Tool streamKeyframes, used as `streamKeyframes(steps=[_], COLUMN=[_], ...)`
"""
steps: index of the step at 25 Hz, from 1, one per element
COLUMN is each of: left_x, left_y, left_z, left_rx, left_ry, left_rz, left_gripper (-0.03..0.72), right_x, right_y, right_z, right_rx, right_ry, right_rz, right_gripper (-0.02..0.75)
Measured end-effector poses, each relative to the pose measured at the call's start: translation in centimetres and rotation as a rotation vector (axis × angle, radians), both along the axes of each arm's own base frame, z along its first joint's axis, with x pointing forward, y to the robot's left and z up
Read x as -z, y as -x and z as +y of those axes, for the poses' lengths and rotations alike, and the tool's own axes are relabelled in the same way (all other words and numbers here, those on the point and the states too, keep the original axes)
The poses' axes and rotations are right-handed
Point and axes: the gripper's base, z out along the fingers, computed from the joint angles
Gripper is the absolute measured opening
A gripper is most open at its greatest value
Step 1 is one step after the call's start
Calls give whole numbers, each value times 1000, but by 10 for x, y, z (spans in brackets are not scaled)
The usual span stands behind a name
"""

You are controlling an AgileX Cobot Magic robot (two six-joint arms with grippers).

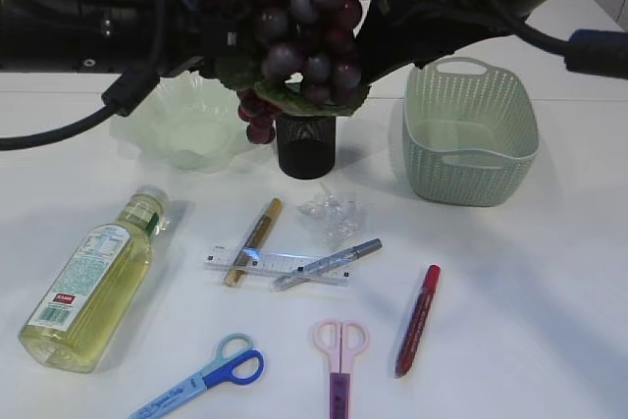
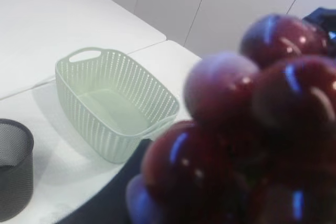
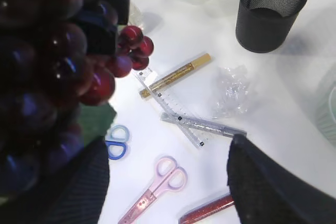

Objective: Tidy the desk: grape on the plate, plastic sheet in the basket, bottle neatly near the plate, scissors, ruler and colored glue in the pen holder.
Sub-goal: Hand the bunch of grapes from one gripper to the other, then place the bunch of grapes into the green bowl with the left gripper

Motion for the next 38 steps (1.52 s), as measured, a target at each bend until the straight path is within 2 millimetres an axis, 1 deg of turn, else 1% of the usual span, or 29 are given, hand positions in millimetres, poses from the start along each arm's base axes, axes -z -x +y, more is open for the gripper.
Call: streamKeyframes(steps=[5, 17, 20, 26, 29, 38], left_x=[-7, -11, -11, -10, -10, -5], left_y=[3, 2, -3, -21, -27, -36], left_z=[2, 7, 15, 50, 65, 80], left_rx=[-8, -54, -91, -229, -297, -451], left_ry=[6, -1, 10, 31, 27, -43], left_rz=[-19, -25, -7, 27, 34, 32], left_gripper=[158, 156, 156, 156, 156, 157], right_x=[1, 5, 6, 7, 7, 7], right_y=[0, -1, -2, -2, -3, -2], right_z=[-2, -9, -12, -15, -15, -15], right_rx=[1, 35, 56, 69, 73, 86], right_ry=[23, 113, 142, 164, 165, 165], right_rz=[4, 10, 8, 4, 4, 15], right_gripper=[545, 545, 545, 545, 544, 545])
